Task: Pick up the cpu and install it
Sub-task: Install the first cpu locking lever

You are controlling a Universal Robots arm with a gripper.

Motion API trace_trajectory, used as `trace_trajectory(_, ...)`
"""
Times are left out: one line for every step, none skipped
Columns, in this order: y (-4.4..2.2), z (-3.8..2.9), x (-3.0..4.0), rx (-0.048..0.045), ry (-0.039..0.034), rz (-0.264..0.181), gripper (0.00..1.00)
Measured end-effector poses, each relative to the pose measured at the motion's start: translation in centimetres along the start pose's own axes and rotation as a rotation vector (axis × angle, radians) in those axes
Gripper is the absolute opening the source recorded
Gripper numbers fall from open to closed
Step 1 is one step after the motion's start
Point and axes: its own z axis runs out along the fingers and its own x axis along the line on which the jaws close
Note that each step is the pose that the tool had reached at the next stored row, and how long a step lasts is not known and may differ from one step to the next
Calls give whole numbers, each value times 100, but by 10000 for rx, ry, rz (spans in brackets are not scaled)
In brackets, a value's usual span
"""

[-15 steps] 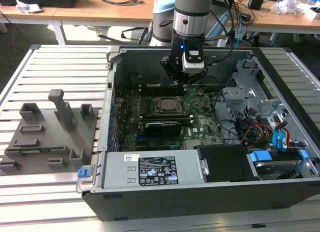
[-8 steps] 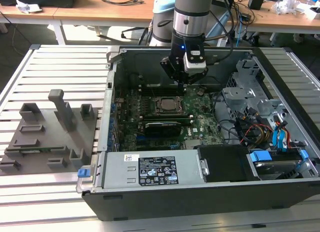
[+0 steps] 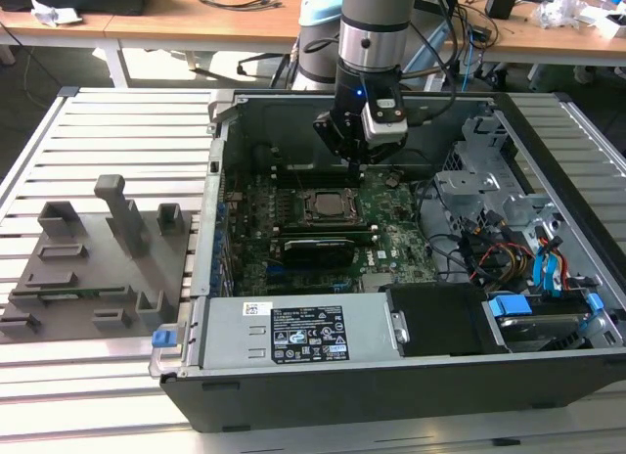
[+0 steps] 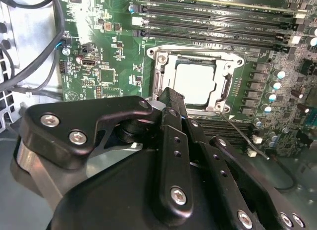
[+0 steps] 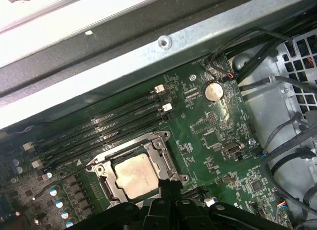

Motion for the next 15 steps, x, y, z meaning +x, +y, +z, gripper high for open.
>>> trace_trajectory(0,0,0,-4,-4,-58,11)
trace_trajectory(0,0,0,-6,-7,-117,11)
trace_trajectory(0,0,0,-12,-15,-235,11)
trace_trajectory(0,0,0,-14,-19,-306,11)
trace_trajectory(0,0,0,-18,-24,-376,11)
trace_trajectory(0,0,0,-21,-28,-449,11)
trace_trajectory(0,0,0,-25,-33,-538,11)
trace_trajectory(0,0,0,-28,-38,-603,11)
trace_trajectory(0,0,0,-31,-41,-657,11)
trace_trajectory(0,0,0,-36,-48,-774,11)
trace_trajectory(0,0,0,-45,-60,-972,11)
trace_trajectory(0,0,0,-48,-64,-1032,11)
trace_trajectory(0,0,0,-50,-67,-1086,11)
trace_trajectory(0,0,0,-53,-71,-1139,11)
trace_trajectory(0,0,0,-56,-74,-1196,11)
